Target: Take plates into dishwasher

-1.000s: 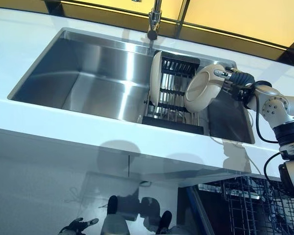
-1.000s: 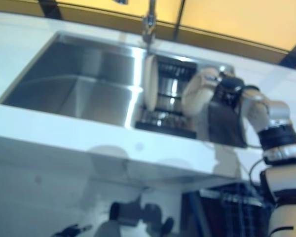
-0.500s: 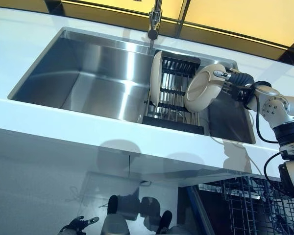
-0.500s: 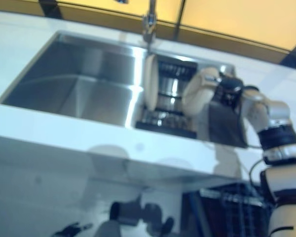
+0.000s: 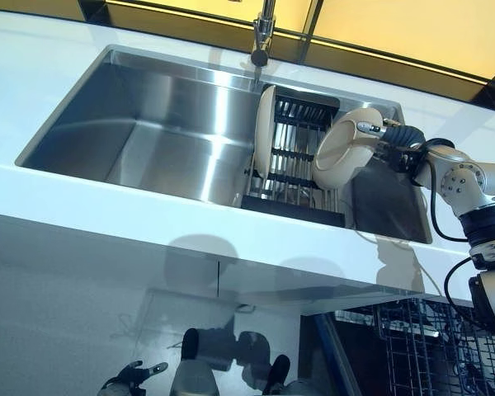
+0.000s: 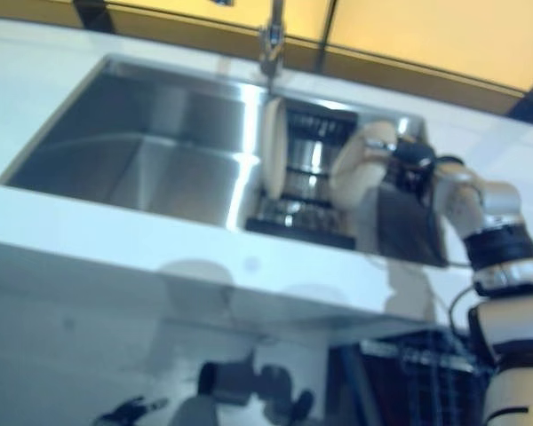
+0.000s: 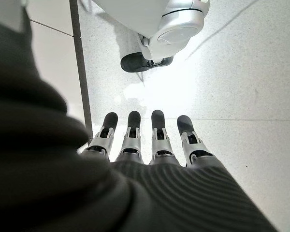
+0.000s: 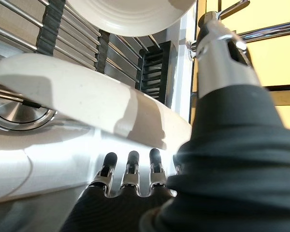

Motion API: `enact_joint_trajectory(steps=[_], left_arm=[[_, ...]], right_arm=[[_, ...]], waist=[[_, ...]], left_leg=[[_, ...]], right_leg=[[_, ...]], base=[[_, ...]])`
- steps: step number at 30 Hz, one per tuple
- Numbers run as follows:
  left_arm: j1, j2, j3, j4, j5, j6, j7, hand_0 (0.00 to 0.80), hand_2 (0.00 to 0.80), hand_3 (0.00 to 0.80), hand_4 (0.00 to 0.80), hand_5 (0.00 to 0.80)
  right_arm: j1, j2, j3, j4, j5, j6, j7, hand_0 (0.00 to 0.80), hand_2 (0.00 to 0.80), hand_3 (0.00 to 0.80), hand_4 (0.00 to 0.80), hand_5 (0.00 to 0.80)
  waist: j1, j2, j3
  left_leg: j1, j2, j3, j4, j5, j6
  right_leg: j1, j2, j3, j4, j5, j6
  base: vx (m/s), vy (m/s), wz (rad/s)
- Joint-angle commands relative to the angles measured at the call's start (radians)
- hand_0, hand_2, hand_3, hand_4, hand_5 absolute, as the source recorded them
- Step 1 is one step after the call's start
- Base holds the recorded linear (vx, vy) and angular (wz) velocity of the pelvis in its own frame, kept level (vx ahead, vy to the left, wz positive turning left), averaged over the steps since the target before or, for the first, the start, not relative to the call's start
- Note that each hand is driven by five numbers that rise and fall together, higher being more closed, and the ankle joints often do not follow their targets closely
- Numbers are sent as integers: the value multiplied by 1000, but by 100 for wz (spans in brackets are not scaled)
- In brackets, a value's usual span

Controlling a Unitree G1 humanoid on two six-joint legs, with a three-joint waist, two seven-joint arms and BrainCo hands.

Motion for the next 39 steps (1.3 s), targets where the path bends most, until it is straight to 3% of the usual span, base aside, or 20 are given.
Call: enact_joint_trajectory(steps=[1, 13, 14, 16, 17, 22, 27, 30, 39], left_arm=[[-10, 36, -46, 8, -28, -16, 8, 0, 0, 0, 0, 0], [-16, 28, -45, -15, -75, -16, 17, 0, 0, 0, 0, 0], [-16, 28, -45, -17, -82, -17, 19, 0, 0, 0, 0, 0], [-19, 24, -47, -20, -98, -21, 21, 0, 0, 0, 0, 0], [-19, 23, -47, -23, -105, -22, 23, 0, 0, 0, 0, 0], [-18, 16, -49, -21, -112, -35, 26, 0, 0, 0, 0, 0], [-18, 24, -61, -15, -107, -41, 21, 0, 0, 0, 0, 0], [-16, 27, -68, -13, -101, -42, 21, 0, 0, 0, 0, 0], [-1, 23, -71, 0, -77, -46, 10, 0, 0, 0, 0, 0]], right_arm=[[-125, -21, 81, 18, -24, -28, 13, 0, 0, 0, 0, 0], [-131, -19, 92, 35, -91, -15, 3, 0, 0, 0, 0, 0], [-132, -22, 92, 39, -106, -14, 3, 60, 60, 60, 60, 60], [-138, -27, 96, 50, -137, -16, 0, 665, 665, 665, 665, 665], [-141, -31, 97, 56, -166, -11, -7, 800, 800, 800, 800, 800], [-150, -58, 107, 83, -302, -12, -30, 800, 800, 800, 800, 800], [-207, -101, 135, 83, -405, -66, -63, 800, 800, 800, 800, 800], [-250, -119, 157, 90, -390, -47, -70, 800, 800, 800, 800, 800], [-285, -158, 163, 80, -385, -74, -107, 800, 800, 800, 800, 800]], waist=[[11, -19, 4], [20, -16, 27], [20, -15, 30], [22, -14, 35], [24, -13, 38], [26, -14, 42], [27, -21, 37], [27, -24, 31], [15, -28, -13]], left_leg=[[16, -14, 15, -4, -53, 27], [-3, -16, 3, -4, -48, 27], [-4, -17, 2, -4, -48, 27], [-9, -16, 0, -4, -46, 27], [-12, -17, -2, -4, -46, 27], [-17, -17, -4, -4, -44, 27], [-10, -13, -2, -4, -48, 27], [-3, -11, 1, -4, -50, 27], [33, -5, 23, -4, -62, 26]], right_leg=[[-5, -57, -14, 2, 19, 69], [-17, -56, -17, 7, 20, 67], [-18, -55, -17, 7, 20, 67], [-20, -55, -17, 6, 21, 66], [-22, -55, -18, 6, 21, 66], [-24, -56, -21, 8, 22, 67], [-17, -54, -22, 6, 21, 70], [-12, -53, -21, 6, 20, 71], [15, -52, -18, 0, 11, 71]], base=[[0, 0, 0], [-8, 15, 4], [0, 0, 0], [-15, 13, 0], [-31, 24, 1], [0, -2, 1], [1, -11, 5], [0, 0, 0], [0, 0, 0]])
